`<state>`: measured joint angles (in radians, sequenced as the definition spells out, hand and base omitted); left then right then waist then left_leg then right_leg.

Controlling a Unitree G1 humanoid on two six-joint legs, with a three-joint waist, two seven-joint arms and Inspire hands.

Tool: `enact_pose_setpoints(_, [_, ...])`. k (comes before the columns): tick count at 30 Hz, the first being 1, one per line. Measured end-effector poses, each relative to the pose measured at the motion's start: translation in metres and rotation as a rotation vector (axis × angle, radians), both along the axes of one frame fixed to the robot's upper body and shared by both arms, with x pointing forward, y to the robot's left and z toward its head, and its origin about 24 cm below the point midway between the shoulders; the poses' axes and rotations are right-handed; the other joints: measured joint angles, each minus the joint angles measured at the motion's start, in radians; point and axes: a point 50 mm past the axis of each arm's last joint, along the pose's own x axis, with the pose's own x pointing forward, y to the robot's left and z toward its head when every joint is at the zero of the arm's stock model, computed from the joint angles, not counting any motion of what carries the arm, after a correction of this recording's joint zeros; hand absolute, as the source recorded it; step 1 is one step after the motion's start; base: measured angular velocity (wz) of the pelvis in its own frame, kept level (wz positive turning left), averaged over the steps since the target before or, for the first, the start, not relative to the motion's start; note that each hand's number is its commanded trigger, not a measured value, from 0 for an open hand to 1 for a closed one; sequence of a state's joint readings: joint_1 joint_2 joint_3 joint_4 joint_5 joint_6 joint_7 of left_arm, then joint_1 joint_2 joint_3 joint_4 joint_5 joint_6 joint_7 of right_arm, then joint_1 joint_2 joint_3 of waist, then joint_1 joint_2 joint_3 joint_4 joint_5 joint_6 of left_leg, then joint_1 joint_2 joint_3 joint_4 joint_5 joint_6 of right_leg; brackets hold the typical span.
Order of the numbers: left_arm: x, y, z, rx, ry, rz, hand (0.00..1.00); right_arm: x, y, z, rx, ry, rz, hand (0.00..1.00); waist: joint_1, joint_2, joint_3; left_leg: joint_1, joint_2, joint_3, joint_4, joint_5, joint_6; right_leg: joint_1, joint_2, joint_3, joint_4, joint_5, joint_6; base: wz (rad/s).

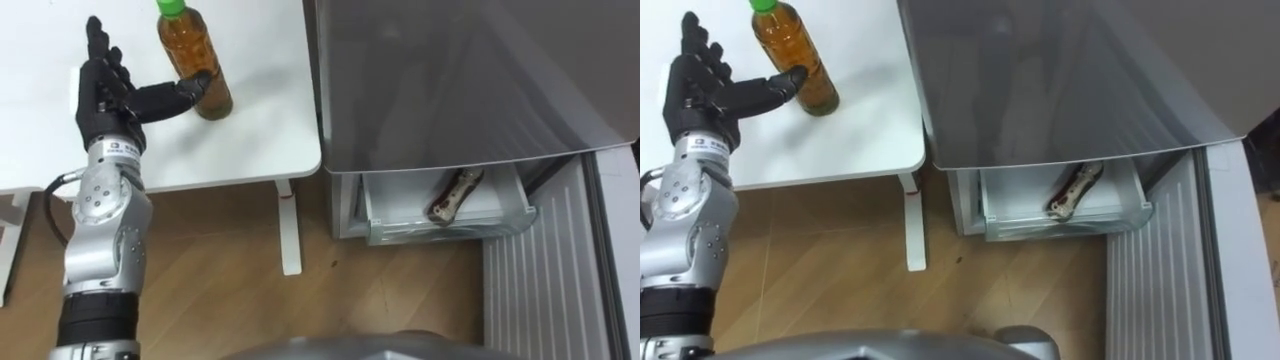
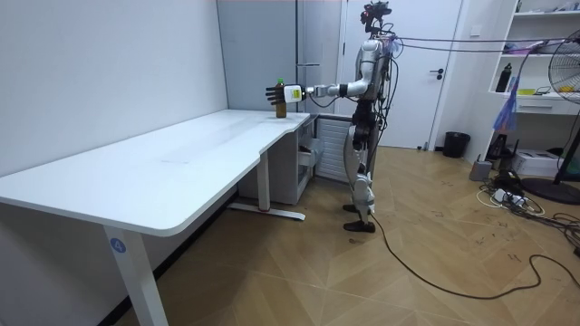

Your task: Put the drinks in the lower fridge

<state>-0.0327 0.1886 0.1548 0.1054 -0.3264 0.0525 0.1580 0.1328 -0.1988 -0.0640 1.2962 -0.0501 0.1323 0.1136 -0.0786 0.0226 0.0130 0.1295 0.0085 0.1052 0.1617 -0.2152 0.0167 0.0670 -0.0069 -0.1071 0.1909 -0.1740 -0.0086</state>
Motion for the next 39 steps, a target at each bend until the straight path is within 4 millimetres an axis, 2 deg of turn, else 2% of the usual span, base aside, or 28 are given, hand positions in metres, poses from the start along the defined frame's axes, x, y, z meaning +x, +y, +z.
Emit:
enact_pose_setpoints(11, [0.011,-0.003,0.008,-0.039,-0.014,-0.015,0.00,-0.014,0.001,0.000,0.011,0.058,-0.015,0.00,-0.015,-0.001,-0.0034,0.000,-0.001,0.007,0.003,0.000,0.000,-0.009,-0.002,0.006,0.017,-0.006,-0.002,-0.01])
enact_pose_setpoints(13, [0.013,-0.004,0.010,-0.039,-0.022,-0.018,0.00,-0.013,0.001,0.000,0.013,0.062,-0.006,0.00,-0.015,-0.005,-0.0020,0.001,-0.001,0.016,0.004,0.000,0.000,-0.017,-0.002,0.016,0.031,-0.009,-0.002,-0.10])
enact_pose_setpoints(15, [0.013,-0.004,0.010,-0.039,-0.021,-0.019,0.00,-0.013,0.001,0.000,0.017,0.065,0.007,0.00,-0.018,-0.008,-0.0044,0.005,0.000,0.025,0.005,0.000,0.000,-0.016,-0.001,0.022,0.030,-0.010,-0.001,-0.09])
enact_pose_setpoints(23, [0.013,-0.002,-0.007,-0.054,0.071,-0.010,0.00,-0.013,0.003,0.000,0.040,0.080,0.022,0.00,-0.028,-0.010,-0.0059,0.016,0.005,0.031,-0.006,-0.002,-0.001,-0.016,0.008,0.034,0.031,-0.009,-0.004,-0.05])
enact_pose_setpoints(28, [0.018,-0.002,-0.005,-0.052,0.071,-0.011,0.00,-0.015,0.003,0.000,0.041,0.106,0.058,0.00,-0.032,0.000,-0.0085,0.020,0.007,0.032,-0.010,-0.002,-0.001,-0.014,0.011,0.039,0.031,-0.007,-0.006,-0.01])
enact_pose_setpoints(33, [0.027,0.008,0.006,-0.008,0.066,-0.013,0.00,-0.012,0.003,-0.001,0.038,0.115,0.087,0.00,-0.057,0.002,-0.0062,0.018,0.006,0.032,-0.014,-0.003,-0.002,-0.016,0.011,0.040,0.026,-0.008,-0.005,0.00])
enact_pose_setpoints(39, [0.034,0.007,0.012,-0.003,0.052,-0.046,0.00,-0.018,0.002,0.000,0.030,0.129,0.047,0.00,-0.064,0.015,-0.0050,0.023,0.005,0.034,-0.016,-0.002,-0.002,-0.010,0.011,0.050,0.024,-0.008,-0.005,-0.07])
